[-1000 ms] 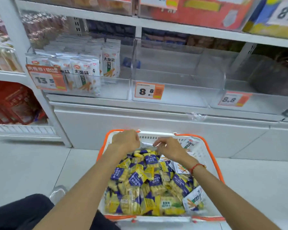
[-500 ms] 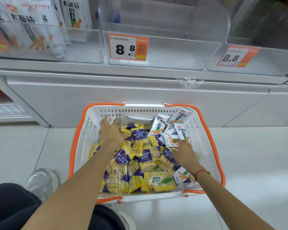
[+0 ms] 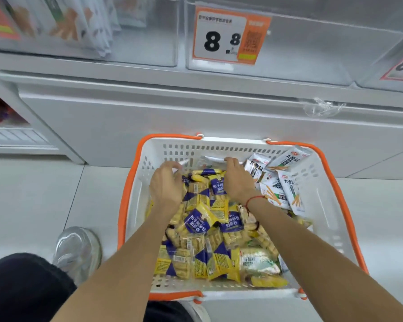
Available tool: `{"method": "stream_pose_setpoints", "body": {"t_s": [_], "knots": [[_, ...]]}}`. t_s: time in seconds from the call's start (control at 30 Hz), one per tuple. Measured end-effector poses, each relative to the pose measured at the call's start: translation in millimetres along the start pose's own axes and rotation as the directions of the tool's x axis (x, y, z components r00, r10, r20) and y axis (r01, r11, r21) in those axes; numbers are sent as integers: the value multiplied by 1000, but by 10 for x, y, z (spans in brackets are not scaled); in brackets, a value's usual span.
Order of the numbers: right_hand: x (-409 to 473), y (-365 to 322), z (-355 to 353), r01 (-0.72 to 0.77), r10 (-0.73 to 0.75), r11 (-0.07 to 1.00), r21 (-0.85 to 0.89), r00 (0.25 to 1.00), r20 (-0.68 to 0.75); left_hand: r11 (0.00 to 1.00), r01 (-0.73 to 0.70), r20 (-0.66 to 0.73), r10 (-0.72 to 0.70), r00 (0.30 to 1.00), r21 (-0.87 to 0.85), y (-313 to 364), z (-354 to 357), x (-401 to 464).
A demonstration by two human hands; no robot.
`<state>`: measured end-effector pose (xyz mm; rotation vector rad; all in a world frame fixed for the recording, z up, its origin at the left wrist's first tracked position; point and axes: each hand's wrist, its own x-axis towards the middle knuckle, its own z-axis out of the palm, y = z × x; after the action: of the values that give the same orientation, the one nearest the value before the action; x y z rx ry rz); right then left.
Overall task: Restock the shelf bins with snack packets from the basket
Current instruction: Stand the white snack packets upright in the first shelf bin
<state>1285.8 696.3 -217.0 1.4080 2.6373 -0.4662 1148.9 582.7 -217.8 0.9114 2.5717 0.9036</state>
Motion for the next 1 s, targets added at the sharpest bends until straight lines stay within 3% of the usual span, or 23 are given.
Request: {"method": "stream_pose_setpoints", "body": {"t_s": [0.13, 0.3, 0.4, 0.47, 0.53, 0.7, 0.77, 0.87, 1.0], "knots": [[75, -62, 178, -138, 135, 990, -40, 989, -63, 969, 19, -13, -23, 1000, -245, 80, -60, -41], [98, 46, 152, -69, 50, 990, -122, 987, -151, 916, 50, 14, -48, 999, -398, 121, -60, -67], [-3, 85, 36, 34, -42, 998, -60, 990, -135, 713, 212, 105, -192, 976, -669, 293, -222, -47], [-149, 92, -93, 34, -19, 994, 106, 990, -138, 542, 319, 215, -249, 944, -777, 402, -348, -71], [-326, 91, -247, 23, 19, 956, 293, 990, -142, 456, 367, 287, -237, 928, -811, 466, -434, -108], [-787, 28, -637, 58, 123, 779, 624, 962, -244, 334, 555, 489, -266, 831, -762, 561, -507, -237], [-941, -5, -715, 130, 43, 776, 617, 965, -258, 308, 654, 612, -232, 756, -691, 607, -499, -289], [-1097, -1, -684, 228, -107, 843, 488, 959, -262, 96, 791, 786, -92, 611, -604, 705, -471, -378], [-1187, -24, -553, 240, -133, 840, 487, 961, -244, -51, 866, 867, -62, 494, -497, 770, -348, -562]]}}
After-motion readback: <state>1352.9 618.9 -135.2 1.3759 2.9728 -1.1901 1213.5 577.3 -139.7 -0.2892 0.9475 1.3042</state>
